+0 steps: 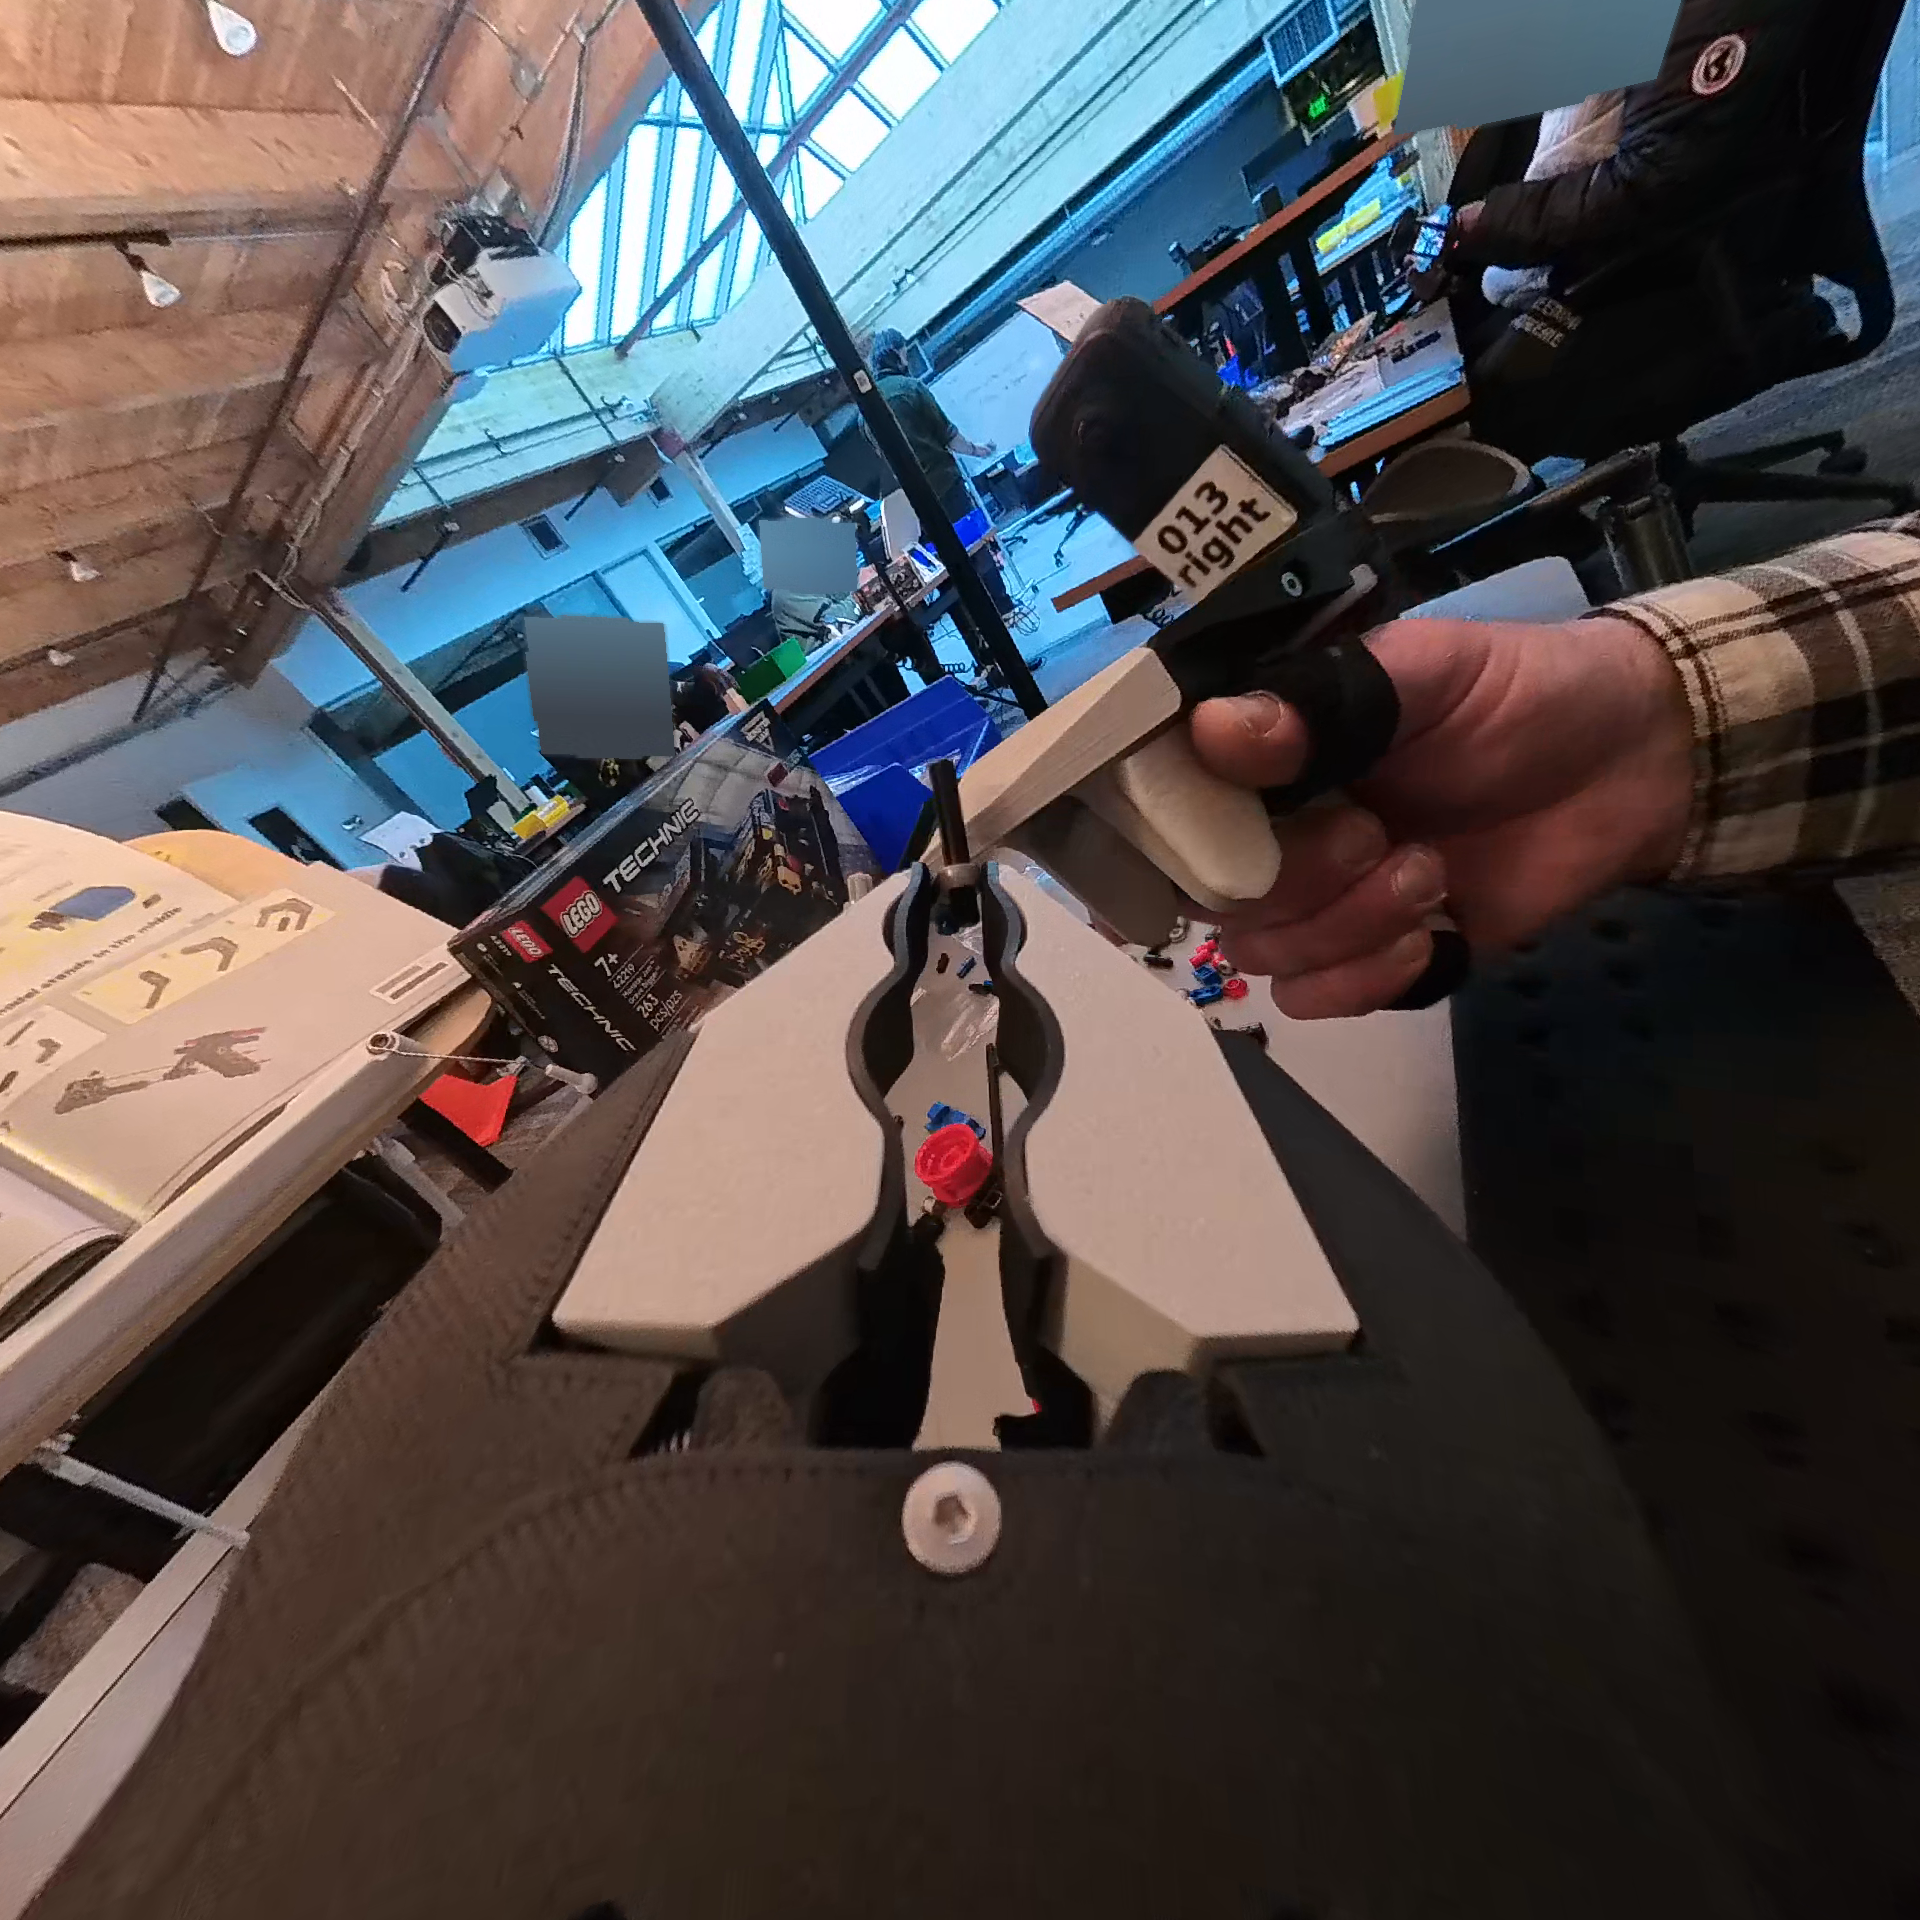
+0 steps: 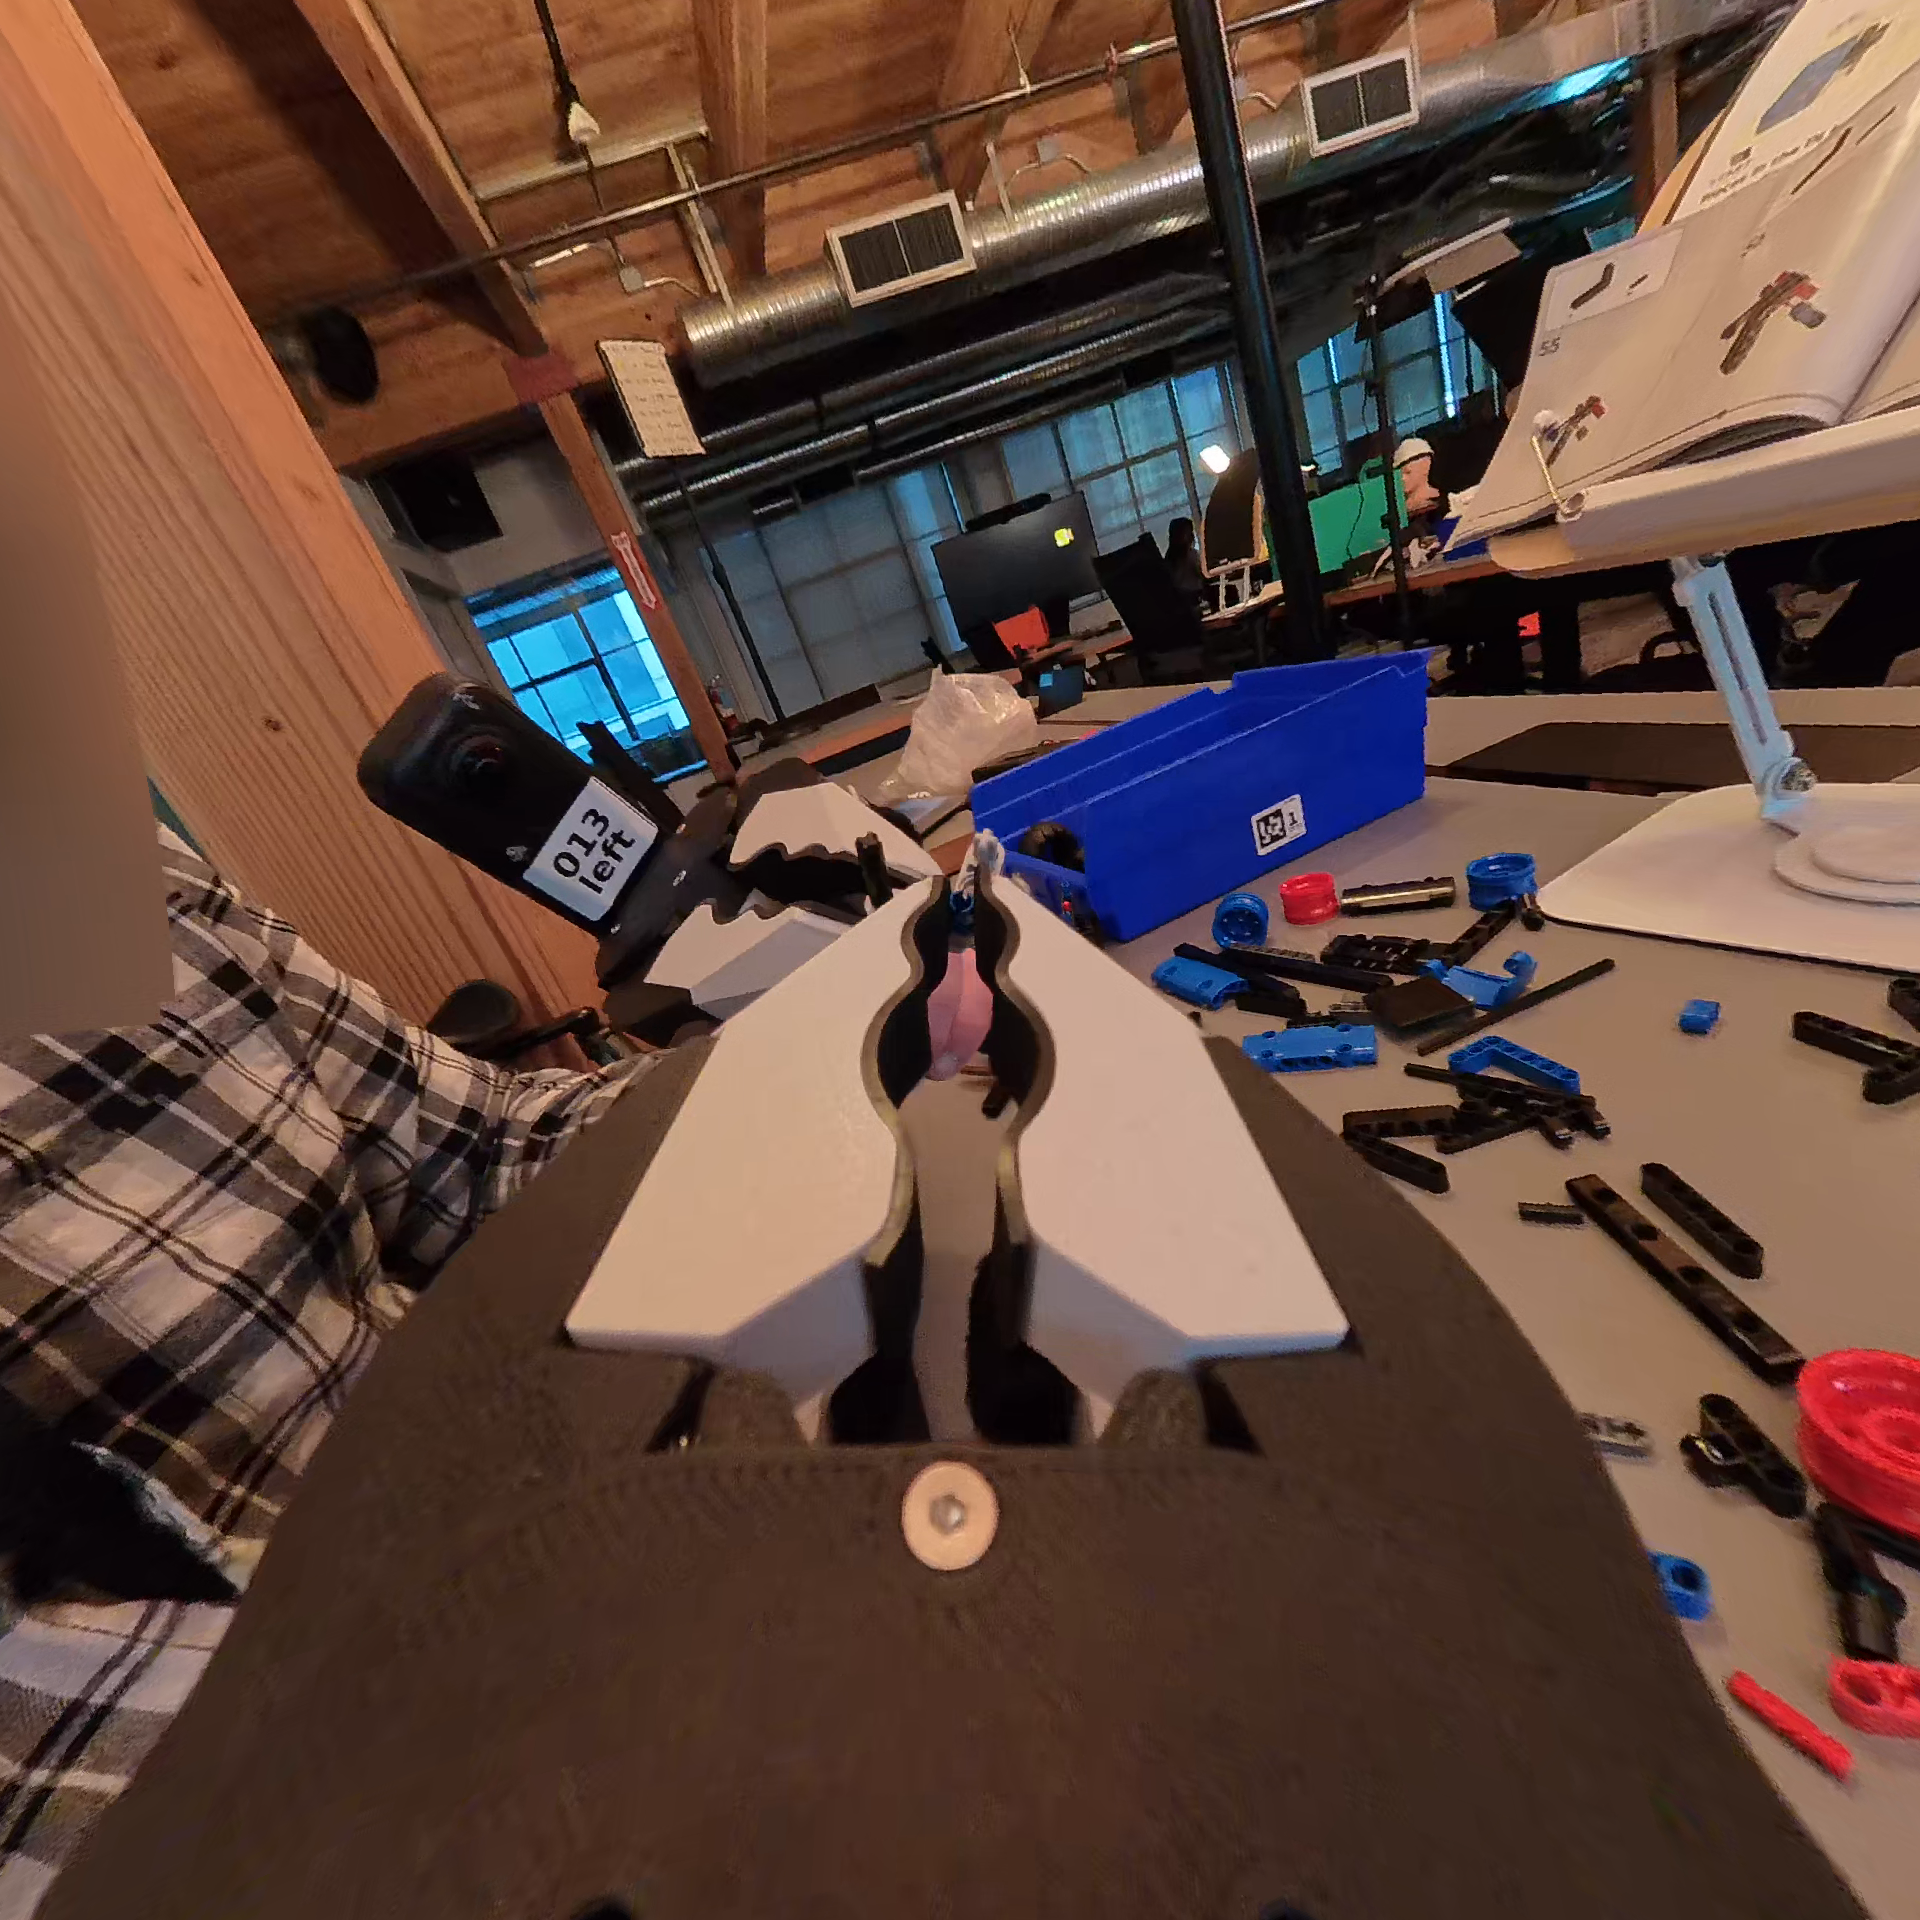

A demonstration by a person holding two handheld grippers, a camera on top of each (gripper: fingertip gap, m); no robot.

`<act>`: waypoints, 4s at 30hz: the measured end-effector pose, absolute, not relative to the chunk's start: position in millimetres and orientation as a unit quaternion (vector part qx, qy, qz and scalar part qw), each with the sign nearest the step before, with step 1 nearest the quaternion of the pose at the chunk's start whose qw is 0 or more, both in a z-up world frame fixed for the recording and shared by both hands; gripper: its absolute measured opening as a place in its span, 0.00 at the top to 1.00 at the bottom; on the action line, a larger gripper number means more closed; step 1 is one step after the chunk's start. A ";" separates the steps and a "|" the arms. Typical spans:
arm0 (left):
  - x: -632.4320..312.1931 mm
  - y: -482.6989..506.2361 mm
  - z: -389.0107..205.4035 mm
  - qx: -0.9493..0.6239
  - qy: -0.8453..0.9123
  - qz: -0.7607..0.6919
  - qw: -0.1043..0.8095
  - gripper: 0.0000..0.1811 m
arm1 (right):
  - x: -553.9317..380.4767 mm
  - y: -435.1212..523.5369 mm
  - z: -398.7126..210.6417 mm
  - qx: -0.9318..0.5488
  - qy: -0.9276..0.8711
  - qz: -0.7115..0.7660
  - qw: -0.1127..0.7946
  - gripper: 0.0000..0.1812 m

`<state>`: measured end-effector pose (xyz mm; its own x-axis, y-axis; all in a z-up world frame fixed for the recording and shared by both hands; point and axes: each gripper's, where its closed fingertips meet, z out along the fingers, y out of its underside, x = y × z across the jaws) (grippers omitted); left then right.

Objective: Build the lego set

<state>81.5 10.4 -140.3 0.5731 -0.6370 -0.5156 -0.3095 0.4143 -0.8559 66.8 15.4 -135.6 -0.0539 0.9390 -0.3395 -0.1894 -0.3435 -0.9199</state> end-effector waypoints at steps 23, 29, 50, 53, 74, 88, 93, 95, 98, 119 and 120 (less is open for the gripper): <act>67.9 11.0 -136.4 -0.557 0.430 -0.226 0.673 0.89 | 78.2 19.6 -146.8 -0.529 -0.485 0.492 0.493 0.99; 78.2 6.2 -158.3 -0.592 0.458 -0.304 0.589 0.90 | 77.1 1.1 -152.9 -0.488 -0.590 0.441 0.468 0.99; 49.9 35.5 -138.1 -0.590 0.376 -0.140 0.701 0.99 | 70.0 21.5 -145.0 -0.539 -0.495 0.449 0.512 0.82; 51.4 34.4 -136.6 -0.586 0.376 -0.126 0.707 0.98 | 60.2 22.2 -151.3 -0.556 -0.487 0.414 0.531 0.83; 57.4 20.2 -139.9 -0.574 0.424 -0.172 0.679 0.92 | 70.4 31.3 -149.2 -0.508 -0.571 0.362 0.534 0.97; 69.3 7.7 -190.3 -0.626 0.506 -0.221 0.551 0.90 | 64.5 11.6 -184.2 -0.464 -0.684 0.359 0.434 0.97; 66.6 11.8 -189.4 -0.629 0.493 -0.220 0.559 0.94 | 60.4 14.7 -181.3 -0.453 -0.679 0.383 0.432 0.97; 65.5 13.5 -189.9 -0.630 0.492 -0.215 0.560 0.94 | 58.8 16.7 -180.6 -0.453 -0.675 0.389 0.434 0.97; 64.3 16.3 -191.5 -0.635 0.489 -0.206 0.562 0.95 | 56.8 20.4 -180.1 -0.455 -0.667 0.394 0.440 0.97; 64.7 18.7 -205.1 -0.656 0.491 -0.207 0.535 0.88 | 60.6 24.4 -191.2 -0.444 -0.658 0.426 0.435 0.97; 64.9 19.1 -205.3 -0.657 0.490 -0.206 0.535 0.88 | 60.9 24.0 -190.8 -0.442 -0.657 0.428 0.435 0.97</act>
<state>64.9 19.1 -205.3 0.4344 -0.8640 -0.2546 -0.4243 0.0531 -0.9040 60.9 24.0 -190.8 -0.2301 0.9537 0.1937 0.2092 0.2429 -0.9472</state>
